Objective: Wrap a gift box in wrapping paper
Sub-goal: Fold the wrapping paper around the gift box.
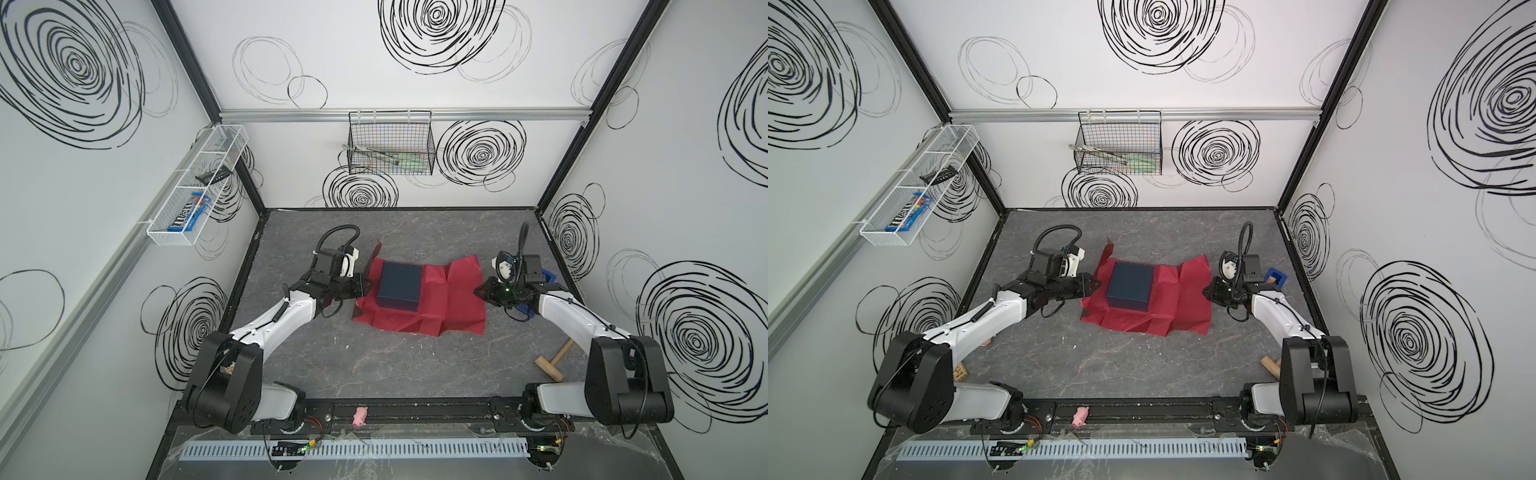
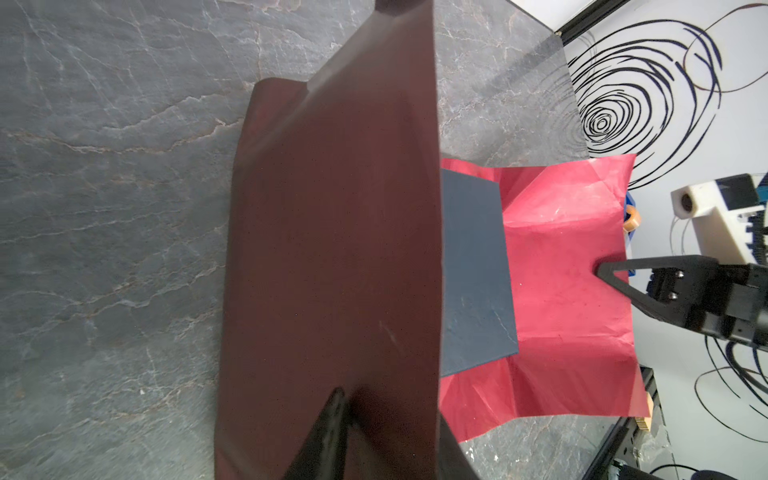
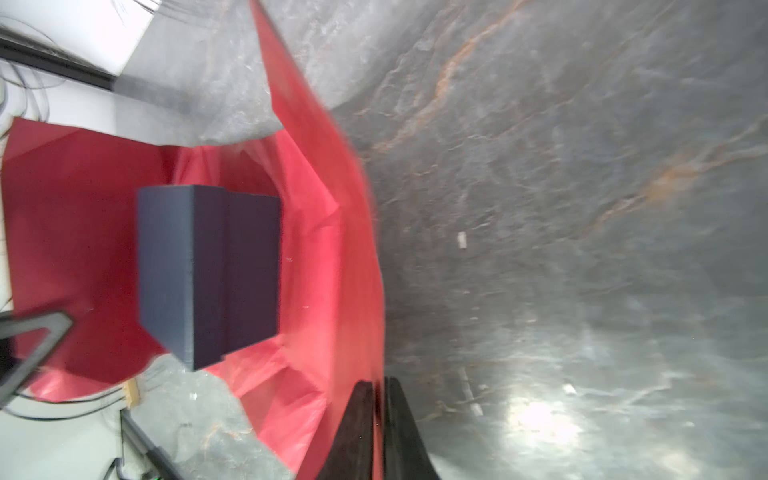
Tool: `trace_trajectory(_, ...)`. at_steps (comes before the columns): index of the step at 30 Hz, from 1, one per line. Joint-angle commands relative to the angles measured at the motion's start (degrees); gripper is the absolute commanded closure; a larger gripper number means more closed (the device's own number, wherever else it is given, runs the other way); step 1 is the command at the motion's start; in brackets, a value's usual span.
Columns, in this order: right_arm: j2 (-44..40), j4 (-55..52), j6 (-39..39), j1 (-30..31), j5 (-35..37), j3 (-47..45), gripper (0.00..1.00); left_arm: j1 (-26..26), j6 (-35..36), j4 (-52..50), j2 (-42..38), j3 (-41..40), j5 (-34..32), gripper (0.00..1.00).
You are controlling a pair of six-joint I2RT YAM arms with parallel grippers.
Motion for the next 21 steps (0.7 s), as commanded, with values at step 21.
trace_trajectory(21, 20.79, 16.25, 25.87, 30.95, 5.21, 22.96, 0.97, 4.13, -0.31, 3.0, -3.42, 0.32, 3.69, 0.68)
